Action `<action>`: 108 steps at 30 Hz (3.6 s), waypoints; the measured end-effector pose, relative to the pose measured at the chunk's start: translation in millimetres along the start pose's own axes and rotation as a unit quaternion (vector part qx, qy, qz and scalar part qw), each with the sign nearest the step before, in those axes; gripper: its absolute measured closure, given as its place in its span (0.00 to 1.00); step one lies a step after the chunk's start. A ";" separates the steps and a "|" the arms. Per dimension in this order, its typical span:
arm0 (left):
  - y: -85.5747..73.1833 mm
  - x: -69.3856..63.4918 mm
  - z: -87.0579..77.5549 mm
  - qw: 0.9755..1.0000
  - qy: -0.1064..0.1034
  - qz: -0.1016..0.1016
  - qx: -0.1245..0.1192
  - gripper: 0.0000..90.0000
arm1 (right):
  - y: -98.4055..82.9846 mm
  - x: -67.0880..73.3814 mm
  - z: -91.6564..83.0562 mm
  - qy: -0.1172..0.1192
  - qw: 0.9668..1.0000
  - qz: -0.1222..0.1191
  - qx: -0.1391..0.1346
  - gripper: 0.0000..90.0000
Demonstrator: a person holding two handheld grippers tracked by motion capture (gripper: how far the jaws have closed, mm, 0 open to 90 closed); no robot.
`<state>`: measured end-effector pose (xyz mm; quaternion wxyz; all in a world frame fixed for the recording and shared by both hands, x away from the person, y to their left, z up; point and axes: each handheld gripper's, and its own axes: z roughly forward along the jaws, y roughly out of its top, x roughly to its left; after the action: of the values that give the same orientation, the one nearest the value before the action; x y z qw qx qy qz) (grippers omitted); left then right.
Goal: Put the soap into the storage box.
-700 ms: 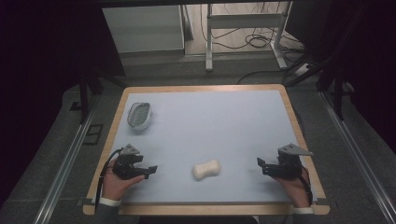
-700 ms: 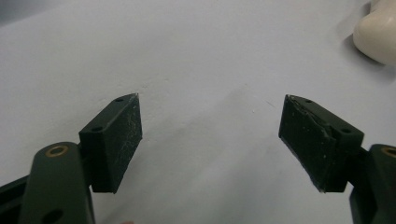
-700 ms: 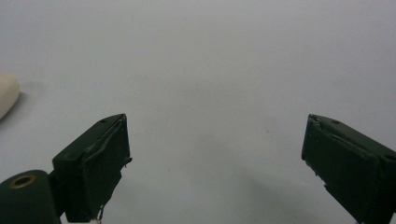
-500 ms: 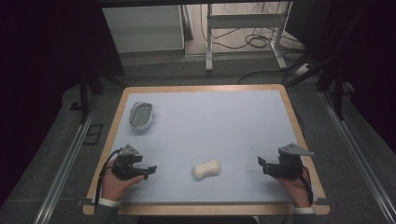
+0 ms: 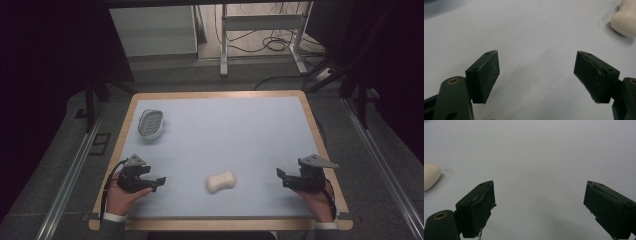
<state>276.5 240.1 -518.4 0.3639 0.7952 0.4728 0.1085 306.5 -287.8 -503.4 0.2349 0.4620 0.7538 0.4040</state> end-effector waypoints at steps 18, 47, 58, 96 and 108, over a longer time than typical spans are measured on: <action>15.7 -14.5 -13.9 1.000 0.016 0.026 0.002 0.24 | -3.1 -6.5 -4.0 0.004 1.000 0.006 -0.005 0.11; 63.0 -52.6 -21.8 0.995 -0.004 0.100 0.020 0.26 | -3.8 -5.0 -4.0 0.003 1.000 0.008 0.002 0.12; 79.4 -73.3 -10.7 0.991 -0.020 0.124 0.040 0.26 | -4.0 -4.7 -3.9 0.002 1.000 0.005 0.003 0.12; 96.6 -126.1 59.0 0.974 -0.068 0.183 0.113 0.29 | -7.5 -6.5 -0.7 -0.005 1.000 0.007 0.018 0.12; 101.3 -135.8 76.7 0.965 -0.076 0.206 0.142 0.32 | -8.9 -7.5 0.8 -0.009 1.000 0.008 0.024 0.12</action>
<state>312.3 61.5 -480.7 0.2519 0.9248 0.2801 0.0522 306.1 -296.4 -511.3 0.2271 0.4772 0.7575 0.3833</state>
